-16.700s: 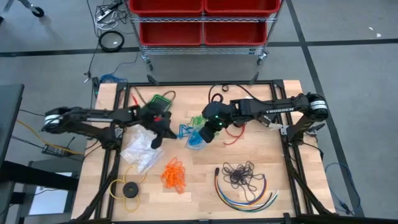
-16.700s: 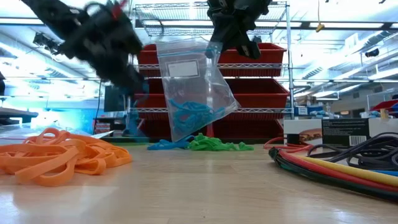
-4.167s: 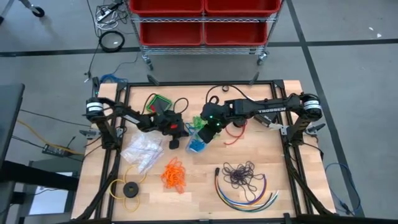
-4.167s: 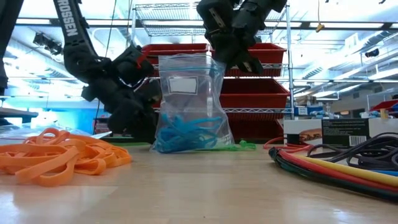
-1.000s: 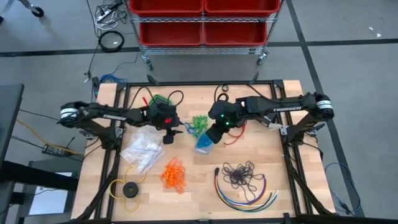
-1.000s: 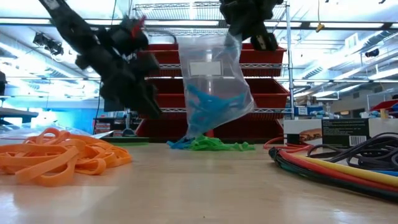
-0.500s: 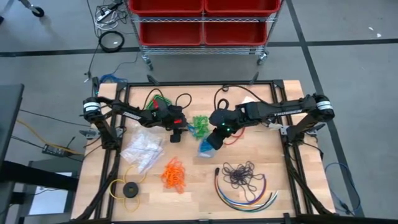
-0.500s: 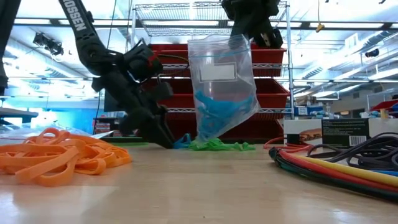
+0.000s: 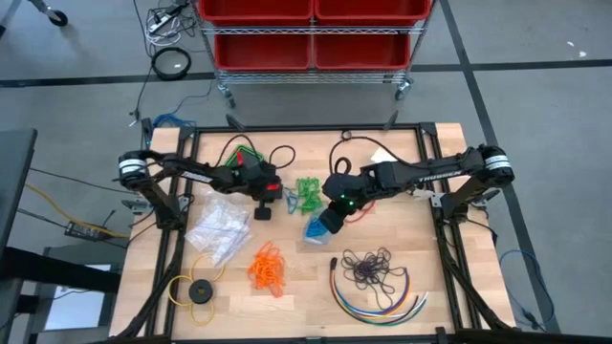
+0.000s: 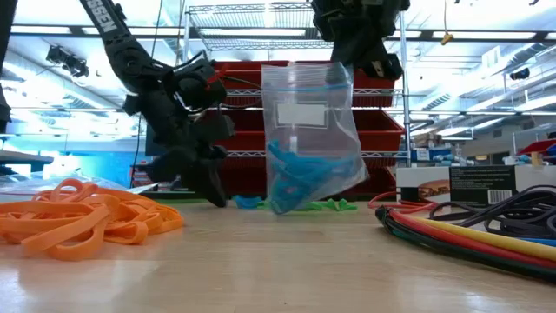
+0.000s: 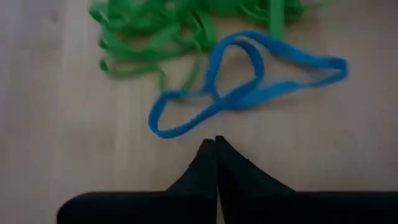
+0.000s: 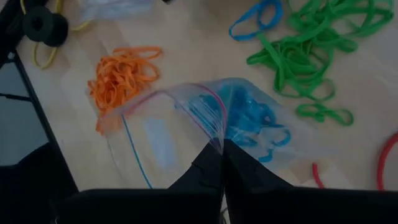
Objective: Sort rubber bands
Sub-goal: Put the blue rubber band into the transparent zip bag
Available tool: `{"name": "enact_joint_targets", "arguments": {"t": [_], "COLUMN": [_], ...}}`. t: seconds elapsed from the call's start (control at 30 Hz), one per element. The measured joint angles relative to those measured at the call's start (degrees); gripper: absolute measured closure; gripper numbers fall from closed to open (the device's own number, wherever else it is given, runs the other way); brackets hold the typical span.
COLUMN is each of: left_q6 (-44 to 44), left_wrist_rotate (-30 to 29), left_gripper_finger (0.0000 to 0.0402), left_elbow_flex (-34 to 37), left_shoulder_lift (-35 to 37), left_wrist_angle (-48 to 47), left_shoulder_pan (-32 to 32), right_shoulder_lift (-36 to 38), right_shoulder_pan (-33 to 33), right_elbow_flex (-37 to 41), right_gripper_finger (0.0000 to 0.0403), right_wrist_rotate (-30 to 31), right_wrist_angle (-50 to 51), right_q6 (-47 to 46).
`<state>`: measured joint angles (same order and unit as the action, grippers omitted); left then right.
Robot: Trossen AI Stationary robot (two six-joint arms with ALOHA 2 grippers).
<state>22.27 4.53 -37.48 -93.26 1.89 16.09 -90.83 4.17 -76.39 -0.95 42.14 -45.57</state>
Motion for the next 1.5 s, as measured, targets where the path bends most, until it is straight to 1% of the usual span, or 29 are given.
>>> {"name": "enact_joint_targets", "arguments": {"t": [0.1,0.23,0.33,0.37,0.43,0.57,0.7,0.8,0.93,1.1,1.17,1.2,1.27,1.37,1.43,1.5], "left_q6": [-0.73,-1.92,-3.53,-4.33,-4.50,-6.62,-15.03,-22.81,-27.01,-32.28,-34.95,-36.30,-37.08,-34.80,-32.59,-30.06], "left_wrist_rotate": [2.40,5.88,10.56,11.70,12.10,11.67,10.62,10.40,11.83,11.88,10.53,8.55,5.15,2.24,1.08,0.60], "left_gripper_finger": [0.0399,0.0400,0.0397,0.0393,0.0377,0.0328,0.0282,0.0267,0.0265,0.0264,0.0264,0.0264,0.0264,0.0273,0.0290,0.0321], "left_elbow_flex": [0.43,0.22,0.22,0.22,0.20,0.20,0.18,0.17,0.15,0.13,0.09,-0.02,-0.85,-3.03,-4.41,-5.11], "left_shoulder_lift": [4.78,11.67,13.59,13.70,13.25,10.12,6.08,3.45,0.02,-3.34,-4.26,-4.63,-5.54,-6.46,-7.01,-7.06], "left_wrist_angle": [-3.63,-2.97,-2.47,-1.94,-1.53,0.56,2.84,3.56,4.99,12.48,15.12,15.50,14.05,10.09,7.39,5.86], "left_shoulder_pan": [-0.87,-1.58,-2.54,-2.91,-3.83,-5.54,-5.98,-5.89,-5.87,-5.87,-5.87,-5.89,-5.87,-5.90,-5.91,-5.91], "right_shoulder_lift": [-0.02,-0.02,-0.02,-0.02,-0.02,-0.02,-0.04,-0.04,-0.04,-0.04,-0.04,-0.04,-0.04,-0.04,-0.05,-0.06], "right_shoulder_pan": [0.08,0.35,0.58,0.61,0.60,0.61,0.61,0.61,0.61,0.61,0.60,0.61,0.61,0.58,0.58,0.58], "right_elbow_flex": [1.18,1.46,1.46,1.46,1.46,1.46,1.46,1.46,1.46,1.46,1.46,1.46,1.46,1.46,1.46,1.46], "right_gripper_finger": [0.0403,0.0403,0.0403,0.0403,0.0403,0.0403,0.0403,0.0403,0.0403,0.0403,0.0403,0.0403,0.0403,0.0403,0.0403,0.0403], "right_wrist_rotate": [-0.17,-0.17,-0.22,-0.25,-0.30,-0.24,-0.26,-0.24,-0.20,-0.17,-0.16,-0.15,-0.15,-0.15,-0.15,-0.13], "right_wrist_angle": [-0.79,-1.88,-2.99,-3.47,-3.69,-4.09,-4.05,-4.07,-4.12,-4.73,-5.01,-5.09,-5.10,-5.14,-5.16,-5.21], "right_q6": [-0.71,-0.91,-0.90,-0.88,-0.88,-0.84,-0.45,0.13,0.23,0.31,0.31,0.32,0.39,0.80,0.82,1.17]}}
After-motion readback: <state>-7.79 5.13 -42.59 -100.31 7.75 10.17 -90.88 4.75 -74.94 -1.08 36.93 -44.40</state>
